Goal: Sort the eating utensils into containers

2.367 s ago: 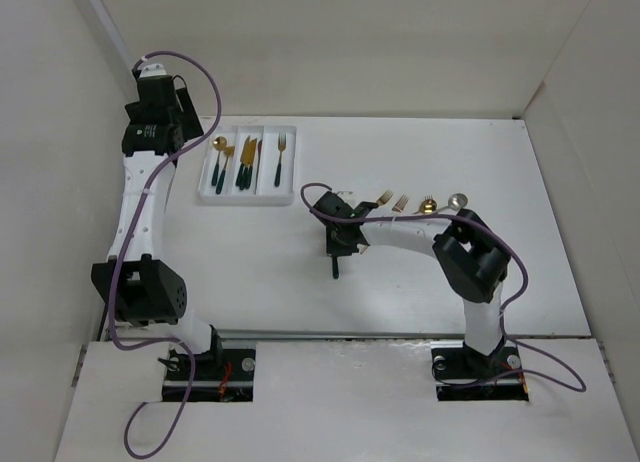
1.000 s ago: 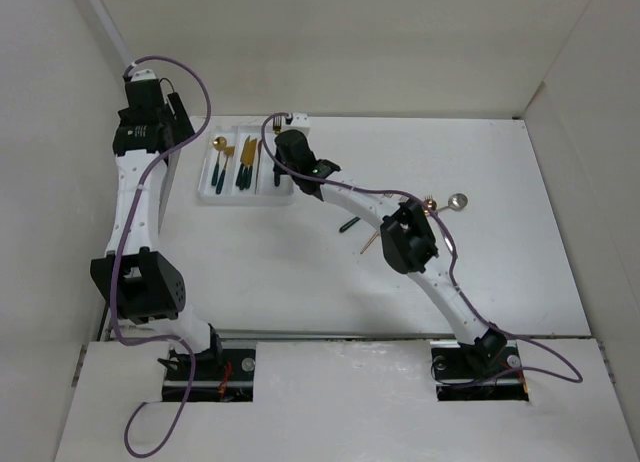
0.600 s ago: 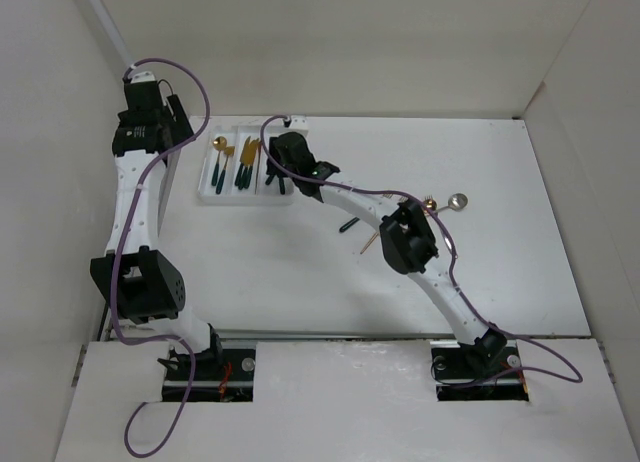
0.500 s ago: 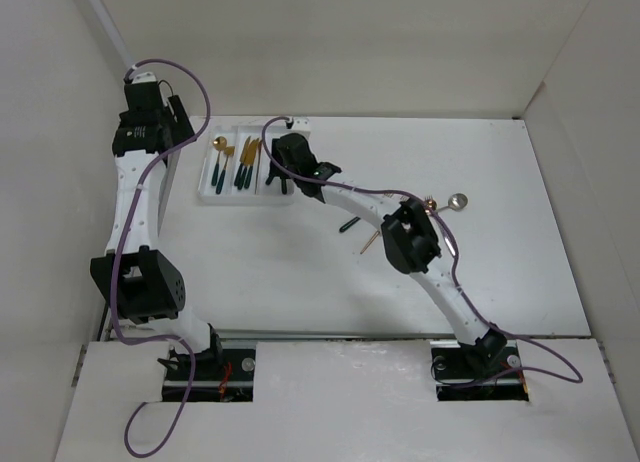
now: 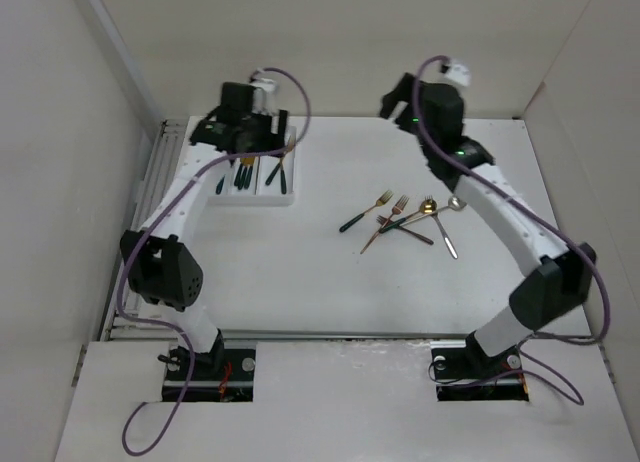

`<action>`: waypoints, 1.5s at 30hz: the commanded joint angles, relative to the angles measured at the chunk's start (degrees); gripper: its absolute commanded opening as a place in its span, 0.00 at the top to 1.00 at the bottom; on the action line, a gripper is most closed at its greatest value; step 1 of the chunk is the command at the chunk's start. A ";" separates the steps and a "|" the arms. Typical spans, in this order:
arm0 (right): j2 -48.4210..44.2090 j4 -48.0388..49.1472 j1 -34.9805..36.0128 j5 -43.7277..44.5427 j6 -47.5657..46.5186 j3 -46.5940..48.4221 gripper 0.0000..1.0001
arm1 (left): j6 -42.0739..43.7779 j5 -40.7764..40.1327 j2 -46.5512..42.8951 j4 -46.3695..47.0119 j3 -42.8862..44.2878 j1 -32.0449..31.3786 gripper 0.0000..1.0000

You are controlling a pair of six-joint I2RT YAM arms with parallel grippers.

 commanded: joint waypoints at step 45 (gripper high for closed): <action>-28.55 -10.76 -21.95 -8.52 0.21 -29.59 0.12 | 1.72 -6.58 30.52 -3.29 22.70 -22.51 1.00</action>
